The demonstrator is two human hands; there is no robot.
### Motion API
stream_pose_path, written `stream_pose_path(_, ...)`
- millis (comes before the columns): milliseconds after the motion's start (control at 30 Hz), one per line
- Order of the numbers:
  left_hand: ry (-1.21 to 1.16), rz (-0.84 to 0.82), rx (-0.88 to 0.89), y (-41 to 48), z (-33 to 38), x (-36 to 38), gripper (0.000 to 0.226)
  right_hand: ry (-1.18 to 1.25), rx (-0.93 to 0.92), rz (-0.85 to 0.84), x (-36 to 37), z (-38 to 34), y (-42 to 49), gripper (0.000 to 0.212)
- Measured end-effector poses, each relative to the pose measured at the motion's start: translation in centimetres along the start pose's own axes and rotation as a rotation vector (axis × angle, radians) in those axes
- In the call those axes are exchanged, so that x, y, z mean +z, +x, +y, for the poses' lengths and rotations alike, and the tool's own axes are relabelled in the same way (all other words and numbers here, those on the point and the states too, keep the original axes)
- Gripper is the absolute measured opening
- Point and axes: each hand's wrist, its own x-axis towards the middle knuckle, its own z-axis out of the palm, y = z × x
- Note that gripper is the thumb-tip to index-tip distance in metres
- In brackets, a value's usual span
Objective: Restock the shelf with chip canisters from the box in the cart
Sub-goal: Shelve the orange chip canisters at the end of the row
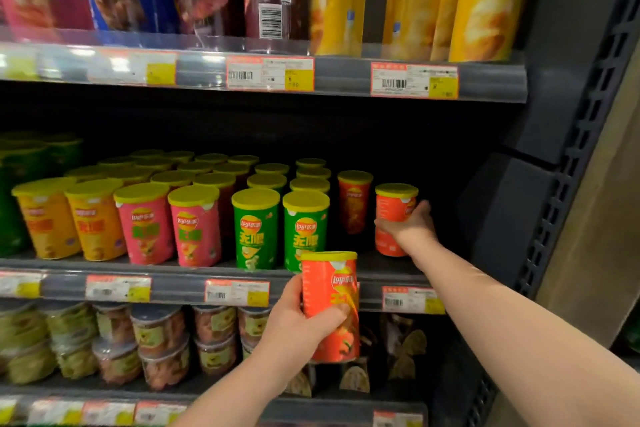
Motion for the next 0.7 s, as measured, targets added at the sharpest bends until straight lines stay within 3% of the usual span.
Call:
stream_pose_path(133,-0.018,-0.059,-0.013,1.2,0.3,-0.3,0.052,0.02,-0.014,0.001,0.8,0.3,1.1,0.076)
stream_pose_path(267,-0.022,-0.063,-0.009,2.3,0.3,-0.7,0.042,0.018,-0.005,-0.068,1.1,1.0,2.0,0.08)
stream_pose_path(433,-0.007,-0.085,0.02,3.0,0.2,-0.6,0.057,0.006,-0.021,-0.087,1.1,1.5,2.8,0.076)
stream_pose_path(700,-0.008,-0.099,0.037,3.5,0.1,-0.9,0.055,0.019,-0.075,-0.051,1.6,1.8,4.2,0.08)
